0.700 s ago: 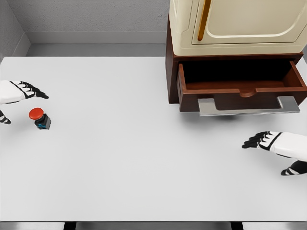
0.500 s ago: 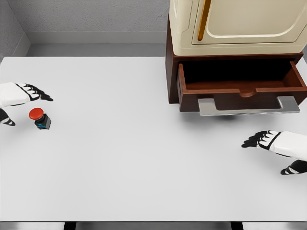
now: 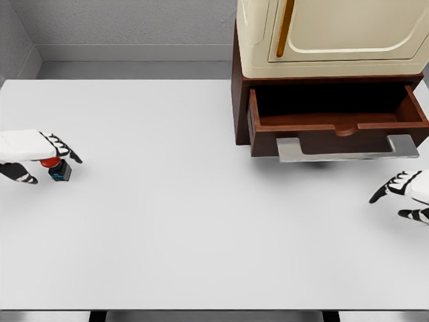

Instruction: Put the switch into the drawer with left arm, and close the drawer with right arm

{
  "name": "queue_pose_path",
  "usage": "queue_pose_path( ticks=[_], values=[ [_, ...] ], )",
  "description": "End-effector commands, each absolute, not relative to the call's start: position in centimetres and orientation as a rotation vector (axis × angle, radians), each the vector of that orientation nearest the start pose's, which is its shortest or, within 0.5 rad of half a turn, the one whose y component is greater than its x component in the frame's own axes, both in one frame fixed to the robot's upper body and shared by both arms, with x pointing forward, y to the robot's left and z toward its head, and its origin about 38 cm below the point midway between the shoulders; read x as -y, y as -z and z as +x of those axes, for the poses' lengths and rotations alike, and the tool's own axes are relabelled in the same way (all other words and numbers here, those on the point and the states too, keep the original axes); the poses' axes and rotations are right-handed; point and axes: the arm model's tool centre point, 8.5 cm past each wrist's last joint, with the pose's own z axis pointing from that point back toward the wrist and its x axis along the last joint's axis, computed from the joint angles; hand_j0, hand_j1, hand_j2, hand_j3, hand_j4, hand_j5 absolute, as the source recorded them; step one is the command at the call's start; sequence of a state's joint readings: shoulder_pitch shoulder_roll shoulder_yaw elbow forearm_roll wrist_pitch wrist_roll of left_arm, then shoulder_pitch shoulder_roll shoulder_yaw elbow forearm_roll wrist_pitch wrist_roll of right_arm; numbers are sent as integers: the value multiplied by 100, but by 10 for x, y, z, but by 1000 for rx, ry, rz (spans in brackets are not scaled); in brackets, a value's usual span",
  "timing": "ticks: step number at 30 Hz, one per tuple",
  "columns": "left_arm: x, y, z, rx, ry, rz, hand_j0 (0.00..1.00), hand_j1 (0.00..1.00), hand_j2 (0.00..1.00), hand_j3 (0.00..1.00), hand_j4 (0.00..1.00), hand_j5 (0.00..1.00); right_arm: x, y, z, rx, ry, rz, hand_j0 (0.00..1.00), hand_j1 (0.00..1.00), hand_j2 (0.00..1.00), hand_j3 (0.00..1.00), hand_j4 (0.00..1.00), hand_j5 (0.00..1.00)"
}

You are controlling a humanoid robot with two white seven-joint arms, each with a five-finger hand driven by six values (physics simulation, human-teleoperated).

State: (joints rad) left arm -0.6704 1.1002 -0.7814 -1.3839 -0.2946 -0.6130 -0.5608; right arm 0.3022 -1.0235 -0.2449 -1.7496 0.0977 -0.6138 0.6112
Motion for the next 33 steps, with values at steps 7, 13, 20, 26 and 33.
queue_pose_path(
  ticks=[7, 13, 20, 26, 33],
  values=[
    [-412, -204, 411, 1027, 2085, 388, 82, 82, 82, 82, 82, 82, 440, -239, 288, 1418, -1703, -414, 62, 62, 62, 62, 62, 62],
    [-410, -202, 412, 1028, 2085, 384, 71, 71, 71, 71, 71, 71, 444, -238, 282, 1420, -1676, -399, 62, 62, 62, 62, 62, 62],
    [-411, -203, 412, 1026, 2084, 388, 51, 51, 51, 51, 51, 51, 456, -244, 274, 1409, -1648, -428, 62, 62, 62, 62, 62, 62],
    [-410, -204, 411, 1031, 2087, 388, 39, 39, 39, 39, 39, 39, 457, -242, 272, 1423, -1625, -416, 62, 62, 62, 62, 62, 62],
    [-404, -211, 413, 1058, 2095, 394, 39, 39, 39, 39, 39, 39, 457, -242, 272, 1426, -1623, -414, 60, 60, 60, 60, 60, 60]
  ],
)
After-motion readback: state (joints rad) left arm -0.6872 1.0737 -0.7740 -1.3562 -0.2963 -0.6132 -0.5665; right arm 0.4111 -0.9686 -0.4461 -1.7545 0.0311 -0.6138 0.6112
